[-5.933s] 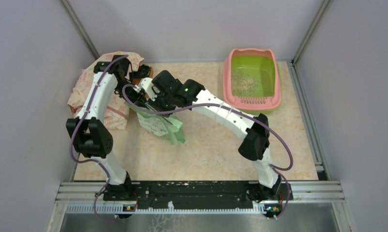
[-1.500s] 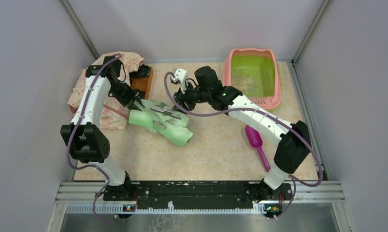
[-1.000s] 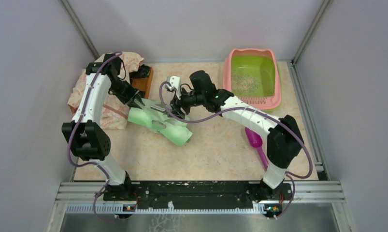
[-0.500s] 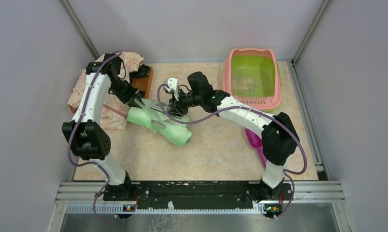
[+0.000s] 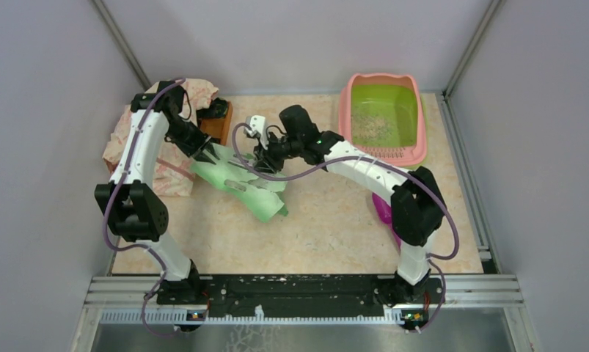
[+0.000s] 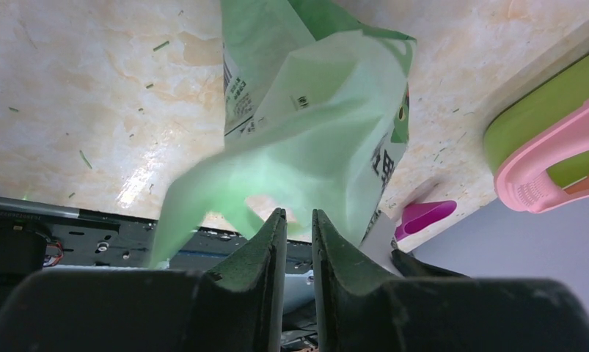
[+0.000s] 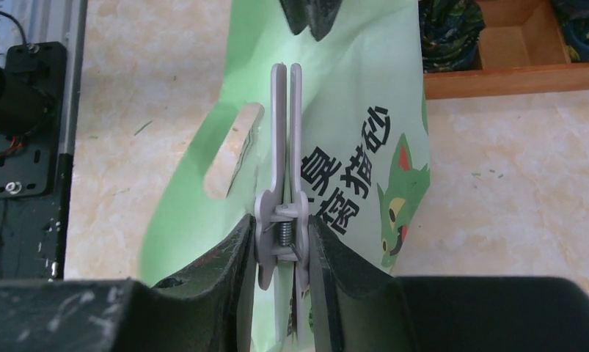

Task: Fill the litter box with clean litter
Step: Clamp the cat litter bag at the center of the board.

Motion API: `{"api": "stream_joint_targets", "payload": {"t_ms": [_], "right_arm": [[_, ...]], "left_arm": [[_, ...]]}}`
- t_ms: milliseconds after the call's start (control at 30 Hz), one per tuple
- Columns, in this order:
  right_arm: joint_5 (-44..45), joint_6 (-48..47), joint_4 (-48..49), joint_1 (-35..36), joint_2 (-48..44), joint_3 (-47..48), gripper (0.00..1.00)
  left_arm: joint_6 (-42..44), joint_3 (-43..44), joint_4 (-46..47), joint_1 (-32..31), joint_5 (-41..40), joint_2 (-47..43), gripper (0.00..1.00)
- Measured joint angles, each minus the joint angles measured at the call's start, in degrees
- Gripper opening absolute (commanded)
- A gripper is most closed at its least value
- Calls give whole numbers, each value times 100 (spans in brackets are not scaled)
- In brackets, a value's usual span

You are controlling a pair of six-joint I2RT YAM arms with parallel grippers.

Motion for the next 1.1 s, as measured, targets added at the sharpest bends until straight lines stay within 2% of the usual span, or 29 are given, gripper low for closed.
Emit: {"api": "stream_joint_targets", "payload": {"t_ms": [300,567,667,833,933,1100], "right_arm": [[579,-142,-1040,0,385,815,0],[907,-153,-1248,4,385,887,0],[938,-146,-1239,7,382,881,0],[935,-138,-1217,7,367,859,0],[935,-118,-1185,11,345,820,0],[953,-87,-1141,39,299,761,0]], "left_arm": [[15,61,-22,0,7,4,24],[20,76,-35,0,-9,28,26],[17,76,-17,83,-15,31,31],[-48,76,192,254,105,28,49],[-142,101,216,267,153,28,62],[-256,273,131,251,138,28,69]]}}
